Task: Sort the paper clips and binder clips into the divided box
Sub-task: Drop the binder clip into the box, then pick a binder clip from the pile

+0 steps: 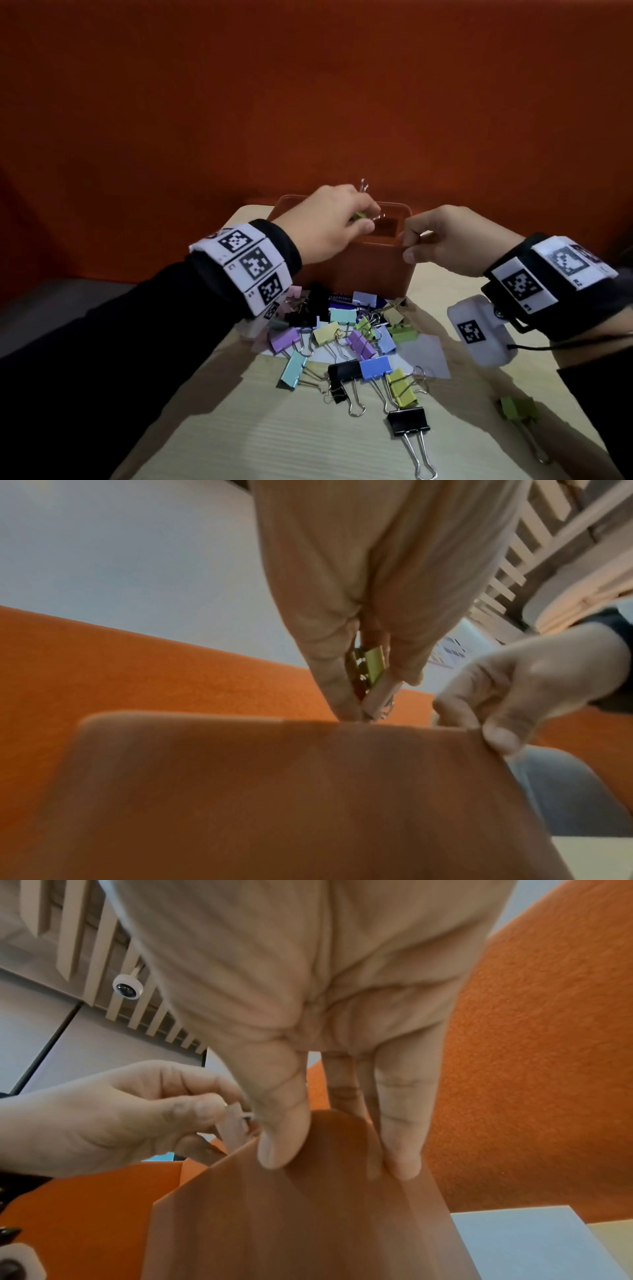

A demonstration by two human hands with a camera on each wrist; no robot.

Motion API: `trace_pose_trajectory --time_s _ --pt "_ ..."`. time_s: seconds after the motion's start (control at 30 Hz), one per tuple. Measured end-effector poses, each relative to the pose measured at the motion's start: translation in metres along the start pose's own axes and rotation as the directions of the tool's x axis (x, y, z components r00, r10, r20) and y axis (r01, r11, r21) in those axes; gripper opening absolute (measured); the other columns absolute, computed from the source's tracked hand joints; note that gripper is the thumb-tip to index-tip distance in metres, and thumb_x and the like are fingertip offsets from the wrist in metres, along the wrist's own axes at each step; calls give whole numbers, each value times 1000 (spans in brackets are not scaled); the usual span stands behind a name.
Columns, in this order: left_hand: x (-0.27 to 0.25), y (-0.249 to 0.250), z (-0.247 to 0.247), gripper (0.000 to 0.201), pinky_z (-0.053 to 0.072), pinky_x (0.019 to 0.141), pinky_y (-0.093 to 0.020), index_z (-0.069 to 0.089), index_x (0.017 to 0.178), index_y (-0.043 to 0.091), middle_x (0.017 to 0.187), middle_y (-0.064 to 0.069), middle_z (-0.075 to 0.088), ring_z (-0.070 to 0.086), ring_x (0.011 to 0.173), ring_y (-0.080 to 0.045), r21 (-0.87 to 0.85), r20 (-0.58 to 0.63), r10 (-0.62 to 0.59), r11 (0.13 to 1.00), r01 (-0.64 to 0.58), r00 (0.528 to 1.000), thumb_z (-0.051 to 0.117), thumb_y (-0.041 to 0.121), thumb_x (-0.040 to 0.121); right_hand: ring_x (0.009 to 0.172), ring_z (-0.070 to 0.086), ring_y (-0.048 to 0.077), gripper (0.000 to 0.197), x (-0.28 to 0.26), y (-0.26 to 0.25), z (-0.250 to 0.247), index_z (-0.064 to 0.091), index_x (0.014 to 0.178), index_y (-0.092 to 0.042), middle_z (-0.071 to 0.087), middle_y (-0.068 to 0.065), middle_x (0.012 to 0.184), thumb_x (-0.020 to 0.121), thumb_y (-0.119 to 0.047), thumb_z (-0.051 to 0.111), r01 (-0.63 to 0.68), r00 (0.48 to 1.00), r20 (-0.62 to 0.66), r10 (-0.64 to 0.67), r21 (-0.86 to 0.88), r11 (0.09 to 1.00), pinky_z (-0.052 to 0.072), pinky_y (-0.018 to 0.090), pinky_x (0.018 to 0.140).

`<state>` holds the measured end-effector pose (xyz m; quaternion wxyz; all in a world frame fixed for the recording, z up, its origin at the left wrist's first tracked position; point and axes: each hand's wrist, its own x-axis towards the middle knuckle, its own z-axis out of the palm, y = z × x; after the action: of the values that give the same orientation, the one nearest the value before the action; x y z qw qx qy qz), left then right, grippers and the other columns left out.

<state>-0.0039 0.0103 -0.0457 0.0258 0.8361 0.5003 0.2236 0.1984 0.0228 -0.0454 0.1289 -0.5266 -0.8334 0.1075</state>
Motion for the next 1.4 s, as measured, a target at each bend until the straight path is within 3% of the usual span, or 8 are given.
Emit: trace_pose_trajectory --time_s 0.2,0.33,0.43,0.6,0.8,1.0,1.17,1.4 --pt "-2 -3 6 40 29 82 -13 47 139 26 116 5 57 51 108 -11 21 66 29 999 -30 997 47 30 100 85 62 22 14 1 3 1 62 70 -23 69 1 92 79 -25 73 13 1000 8 -13 30 999 52 42 80" --pt "-17 1 -3 12 40 69 -24 57 92 28 88 13 50 50 79 -6 26 -74 -4 1000 6 997 58 40 91 88 65 24 15 3 5 1 61 69 -26 69 2 97 79 -27 73 12 1000 16 -13 54 998 52 46 82" --pt "-32 -1 -15 20 42 60 -22 61 75 24 73 10 58 54 67 -7 60 43 -84 995 81 996 67 40 85 87 66 25 15 5 6 2 61 71 -27 70 3 96 79 -27 73 14 1000 17 -15 61 998 53 48 82" --pt "-62 -19 -11 10 54 69 -25 70 93 29 84 12 67 63 76 -3 172 441 -237 969 177 866 72 30 83 87 67 23 13 5 6 2 61 74 -33 71 1 96 79 -30 73 3 1000 18 -4 62 998 53 48 83" --pt "-76 -37 -6 39 51 78 -28 67 108 36 98 12 58 54 87 -8 257 497 -250 957 135 831 61 7 83 87 67 20 12 5 5 4 60 74 -38 70 -5 95 78 -37 72 -34 999 19 33 48 998 53 48 85" --pt "-72 -43 -7 32 50 72 -25 68 106 31 92 6 66 58 83 -9 218 510 -192 972 90 838 61 8 85 86 67 22 12 4 5 4 61 74 -35 69 -10 96 78 -35 72 -30 999 16 29 53 998 53 50 84" --pt "-70 -47 -4 16 47 70 -26 58 102 31 98 5 58 53 83 -7 200 529 -186 976 91 828 60 22 89 86 66 22 12 4 7 5 61 74 -35 69 -9 97 79 -33 72 -22 1000 16 21 59 998 53 49 84" --pt "-64 -40 -16 19 39 56 -12 55 91 30 100 13 51 53 66 0 -14 399 -149 986 169 905 63 47 86 84 67 23 12 6 9 5 61 74 -34 69 -9 97 79 -32 72 -15 1000 17 14 81 997 53 49 84"
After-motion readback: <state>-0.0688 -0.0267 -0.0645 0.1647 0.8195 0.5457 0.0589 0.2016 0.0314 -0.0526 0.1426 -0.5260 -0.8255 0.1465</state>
